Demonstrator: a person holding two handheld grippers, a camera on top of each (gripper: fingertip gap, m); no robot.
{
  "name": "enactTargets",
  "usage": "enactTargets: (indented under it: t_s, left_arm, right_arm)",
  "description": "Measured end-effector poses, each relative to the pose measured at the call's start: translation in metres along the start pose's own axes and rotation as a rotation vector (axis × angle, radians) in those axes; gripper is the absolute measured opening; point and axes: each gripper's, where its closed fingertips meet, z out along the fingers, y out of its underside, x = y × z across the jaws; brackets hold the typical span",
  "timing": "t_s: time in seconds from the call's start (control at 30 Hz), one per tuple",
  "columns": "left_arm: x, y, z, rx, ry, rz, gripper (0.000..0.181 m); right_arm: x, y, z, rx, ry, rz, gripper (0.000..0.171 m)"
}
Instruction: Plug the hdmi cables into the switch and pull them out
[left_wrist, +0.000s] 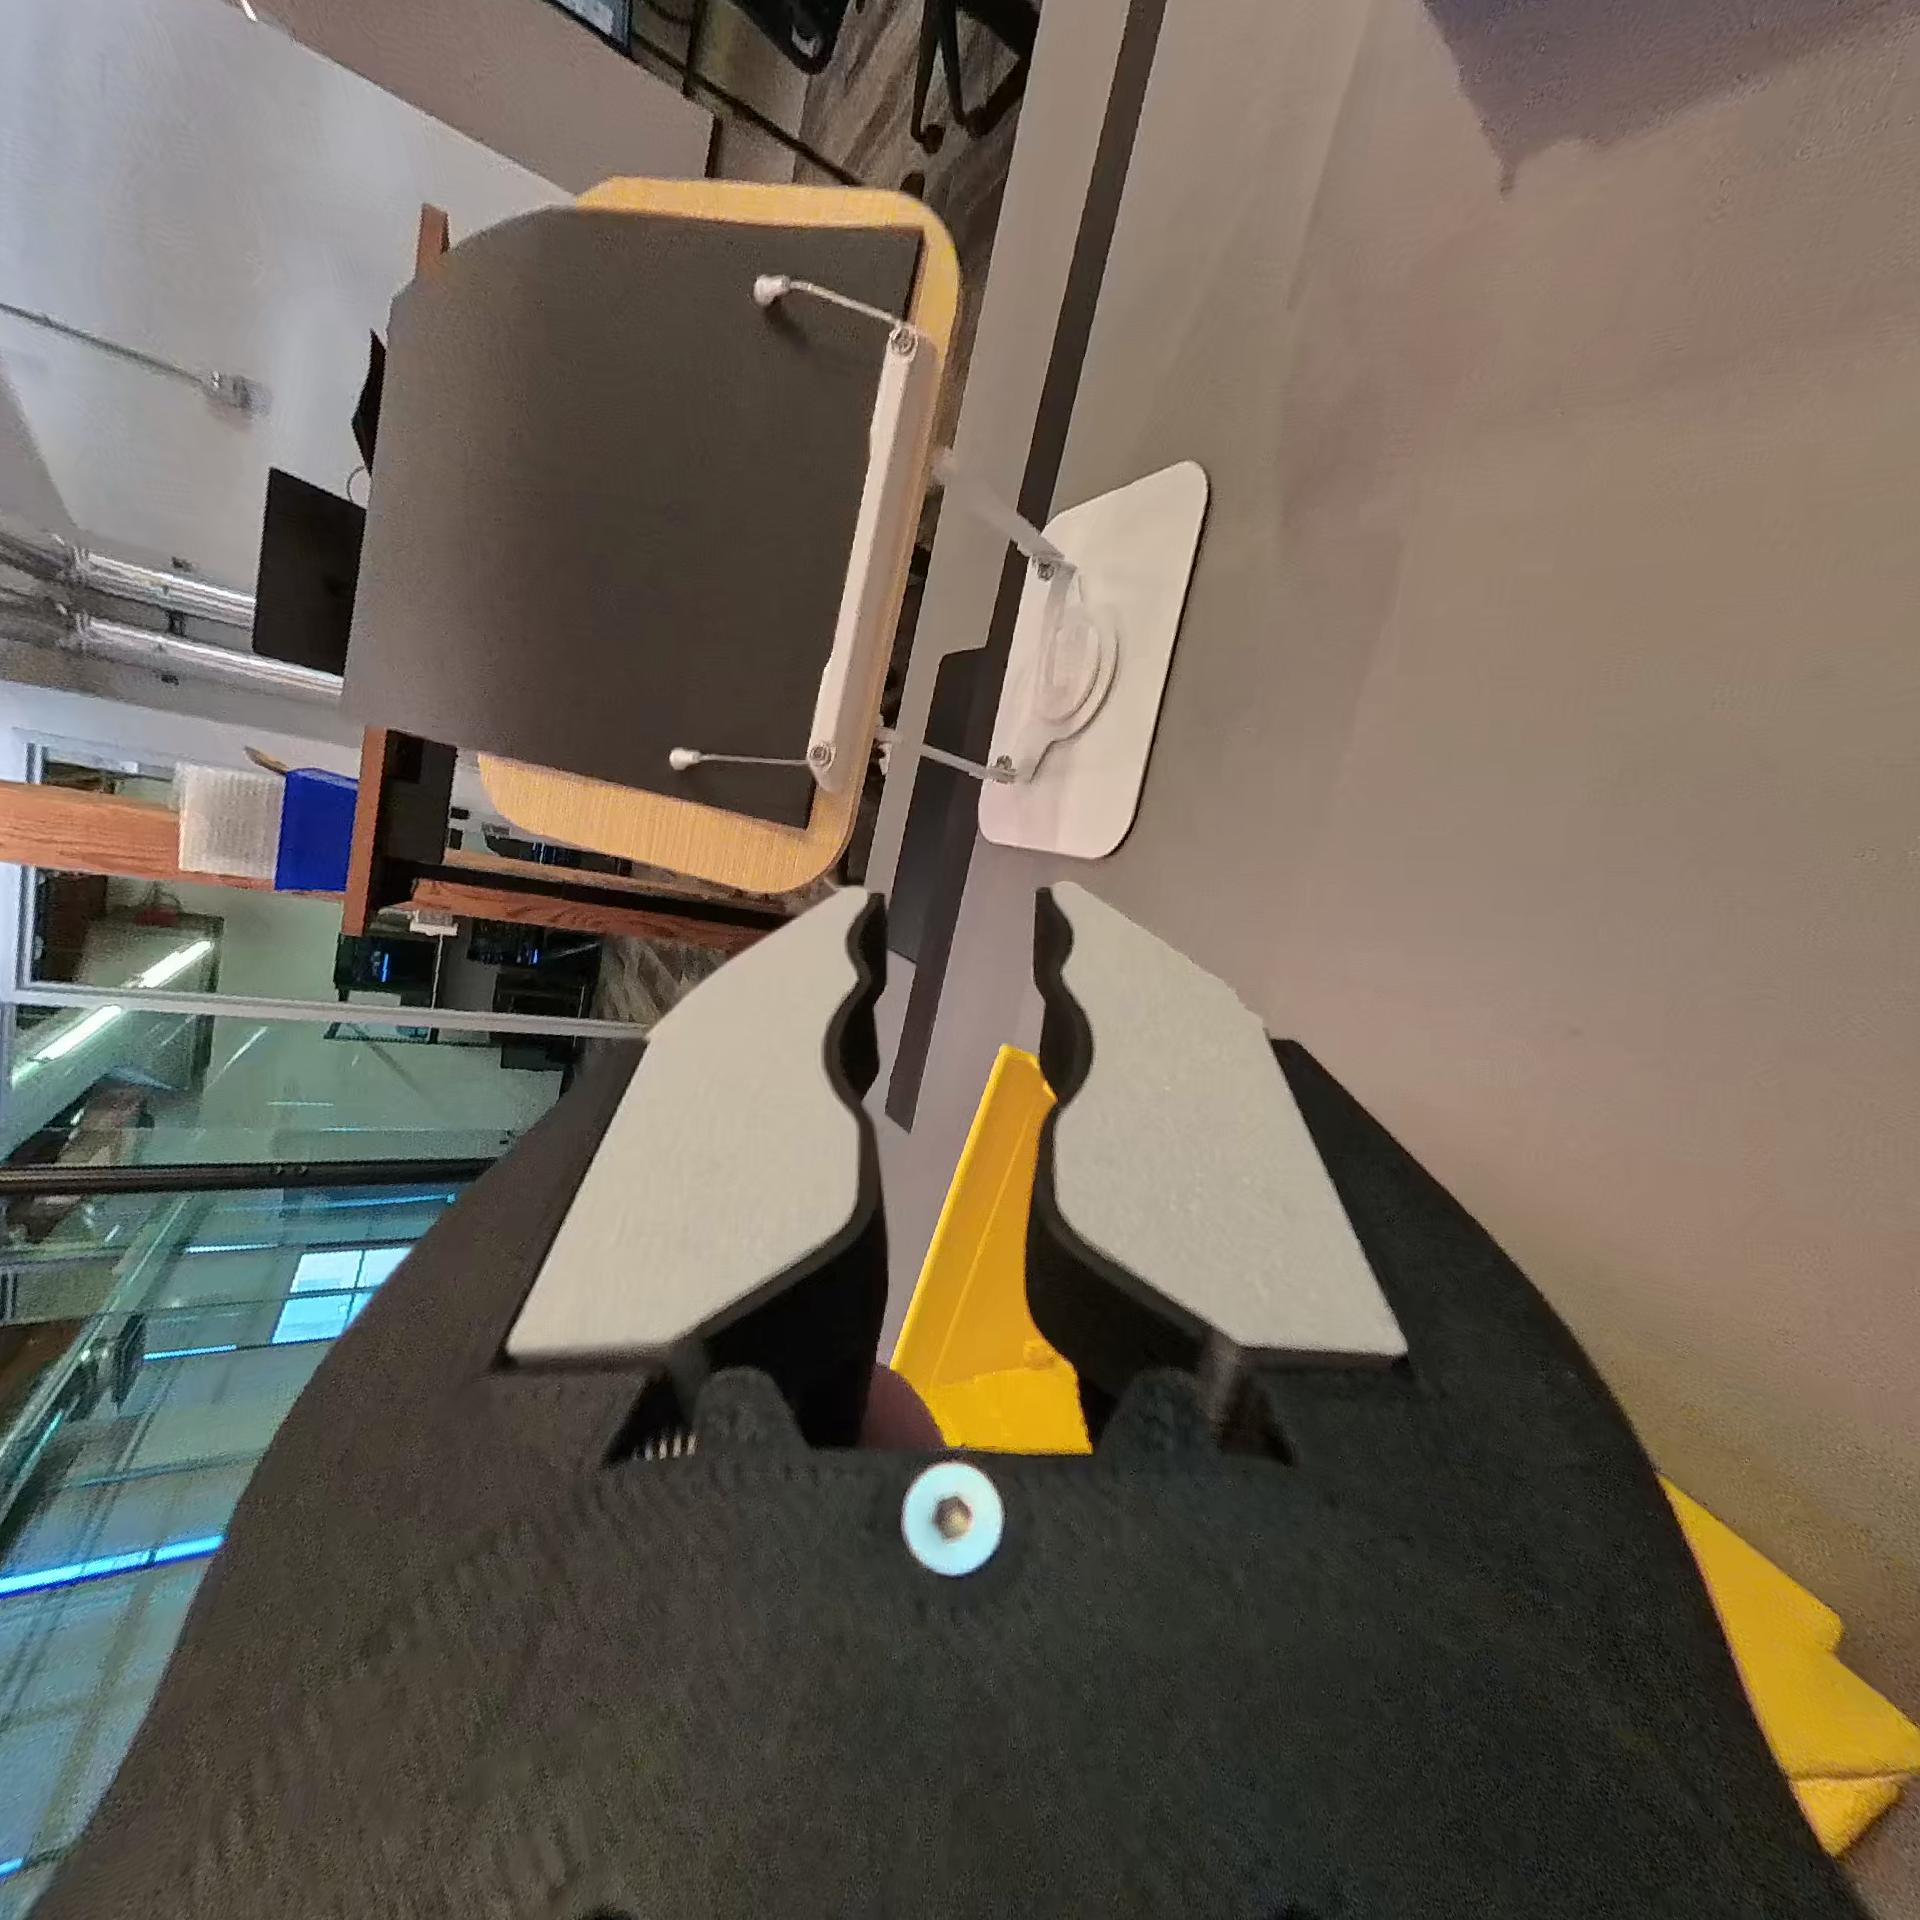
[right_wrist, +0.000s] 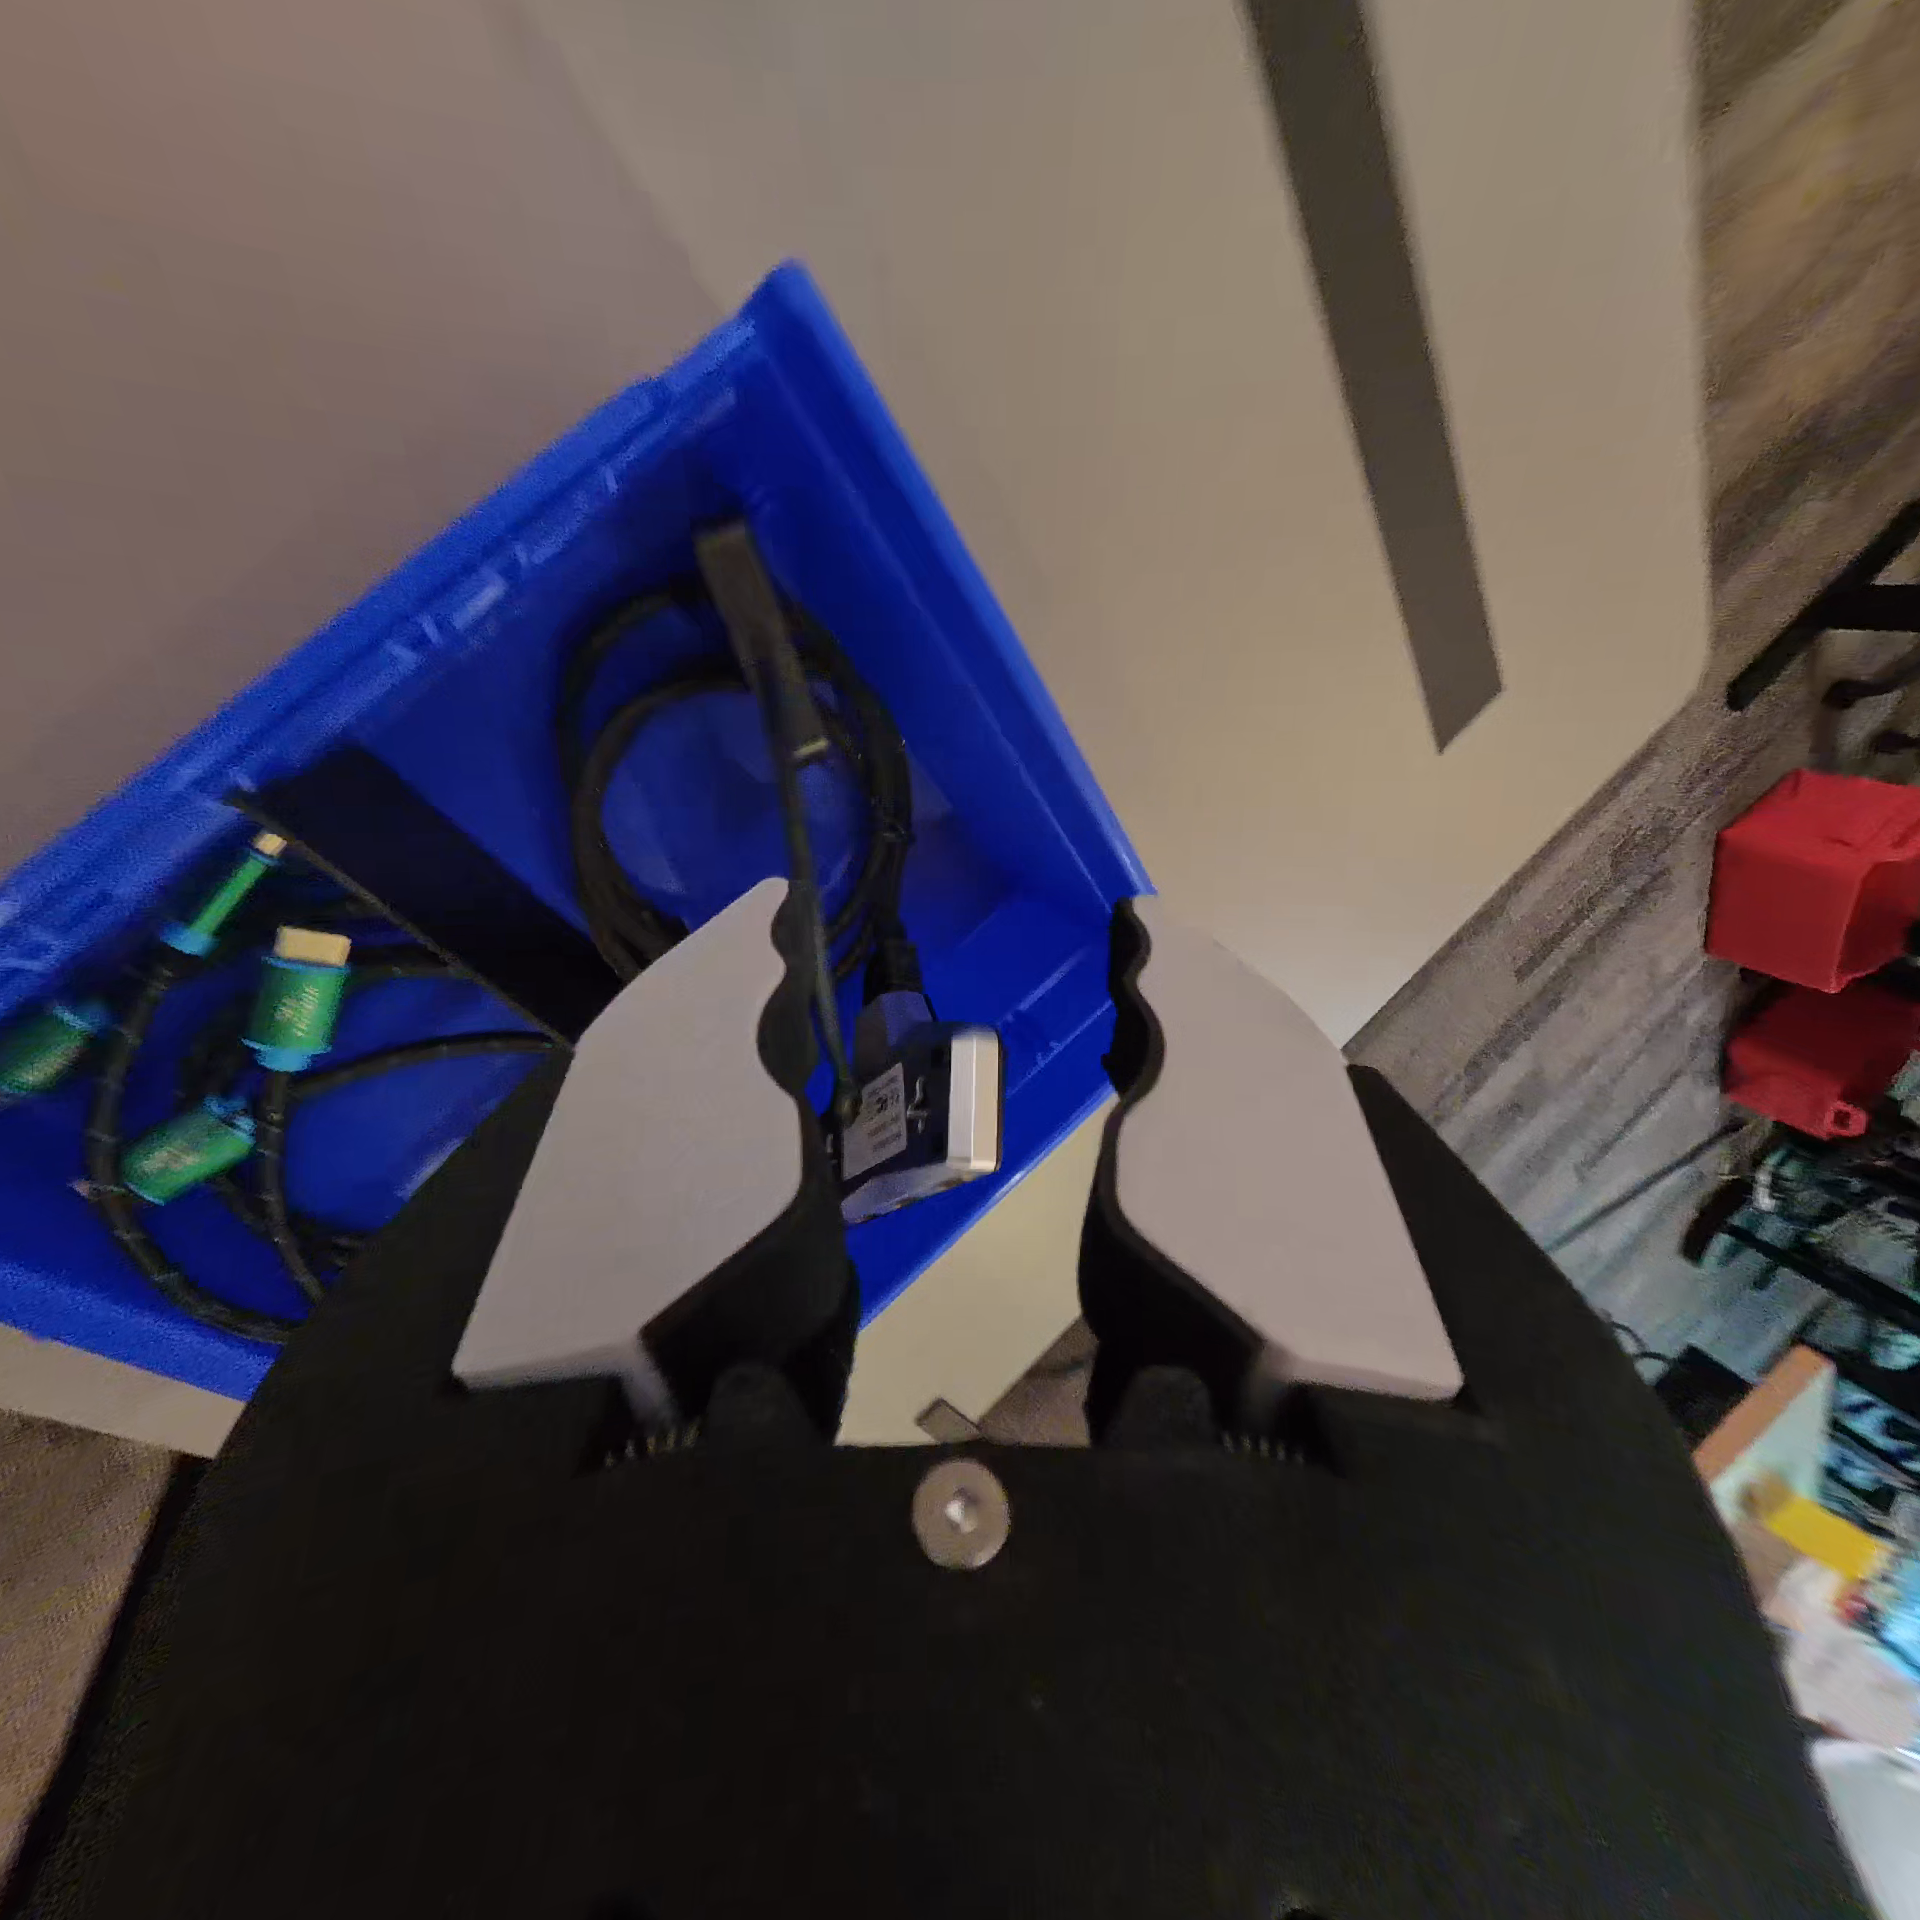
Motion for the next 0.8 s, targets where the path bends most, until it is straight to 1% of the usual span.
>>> enactTargets:
  t_s: [0.13,0.2,0.3,0.4,0.5,0.57,0.63,0.73,0.8]
  left_arm:
    - [-0.011,0.016,-0.003,-0.047,-0.024,-0.031,0.029]
    - [-0.017,0.022,-0.008,-0.058,-0.039,-0.044,0.029]
    - [-0.025,0.029,-0.015,-0.072,-0.053,-0.062,0.029]
    - [-0.034,0.044,-0.022,-0.134,-0.082,-0.052,0.031]
    - [-0.043,0.078,-0.032,-0.241,-0.090,-0.096,0.038]
    - [-0.051,0.103,-0.041,-0.270,-0.104,-0.175,0.040]
    - [-0.053,0.137,-0.048,-0.323,-0.101,-0.288,0.047]
    - [-0.033,0.189,-0.056,-0.398,-0.034,-0.493,0.061]
    - [-0.014,0.224,-0.062,-0.465,-0.012,-0.574,0.066]
  right_arm:
    - [0.002,0.005,-0.049,0.151,0.064,0.164,0.055]
    - [-0.009,0.010,-0.068,0.214,0.073,0.180,0.053]
    - [-0.027,0.023,-0.087,0.255,0.088,0.209,0.054]
    - [-0.040,0.040,-0.098,0.297,0.091,0.281,0.055]
    - [-0.046,0.070,-0.094,0.294,0.096,0.374,0.062]
    - [-0.052,0.094,-0.081,0.278,0.058,0.442,0.070]
    - [-0.056,0.124,-0.064,0.225,0.028,0.523,0.078]
    - [-0.065,0.161,-0.040,0.164,-0.014,0.591,0.080]
    - [-0.072,0.178,-0.025,0.143,-0.050,0.612,0.082]
